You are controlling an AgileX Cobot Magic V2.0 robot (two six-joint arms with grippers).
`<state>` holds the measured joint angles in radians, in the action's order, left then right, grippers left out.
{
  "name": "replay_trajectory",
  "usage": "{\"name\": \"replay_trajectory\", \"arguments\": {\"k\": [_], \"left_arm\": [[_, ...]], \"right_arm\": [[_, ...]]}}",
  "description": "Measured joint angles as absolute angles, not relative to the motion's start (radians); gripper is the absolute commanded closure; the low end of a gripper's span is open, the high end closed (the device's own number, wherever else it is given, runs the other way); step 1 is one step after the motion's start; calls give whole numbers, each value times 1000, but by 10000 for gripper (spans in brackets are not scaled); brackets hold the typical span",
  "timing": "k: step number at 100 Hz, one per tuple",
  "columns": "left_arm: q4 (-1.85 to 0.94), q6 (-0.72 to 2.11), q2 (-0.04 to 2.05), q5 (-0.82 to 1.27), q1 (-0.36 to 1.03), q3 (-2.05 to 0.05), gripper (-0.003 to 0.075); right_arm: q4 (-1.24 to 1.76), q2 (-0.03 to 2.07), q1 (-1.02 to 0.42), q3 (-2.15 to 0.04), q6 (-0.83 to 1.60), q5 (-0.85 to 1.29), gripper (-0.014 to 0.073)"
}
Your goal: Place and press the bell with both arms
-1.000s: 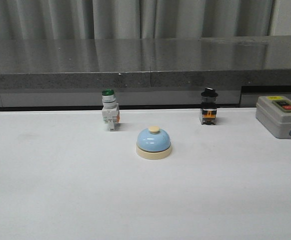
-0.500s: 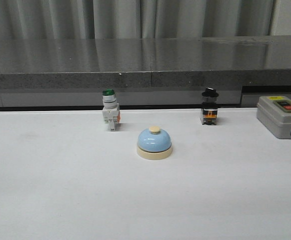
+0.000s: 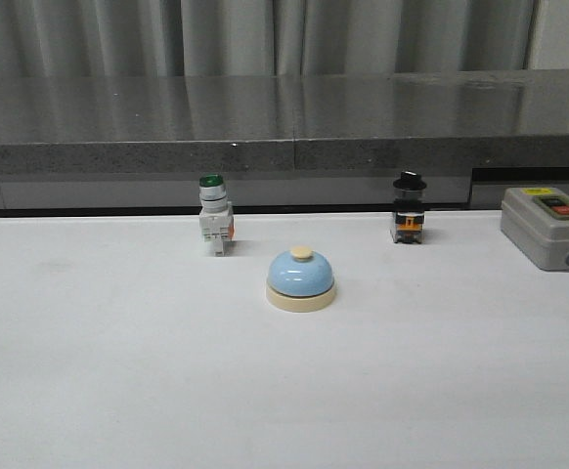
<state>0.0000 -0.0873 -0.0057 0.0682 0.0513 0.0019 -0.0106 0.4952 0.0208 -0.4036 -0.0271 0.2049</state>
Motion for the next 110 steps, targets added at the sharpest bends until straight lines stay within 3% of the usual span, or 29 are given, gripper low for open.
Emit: {"name": "replay_trajectory", "arguments": {"k": [19,73,110], "left_arm": [[0,-87,-6,68,51,2,741],[0,-87,-6,68,51,2,741],[0,-87,-6,68,51,2,741]], "right_arm": [[-33,712,-16,-512,-27,243,654],[45,1268,-333,-934,-27,482,654],[54,1555,-416,-1277,0,692,654]]}}
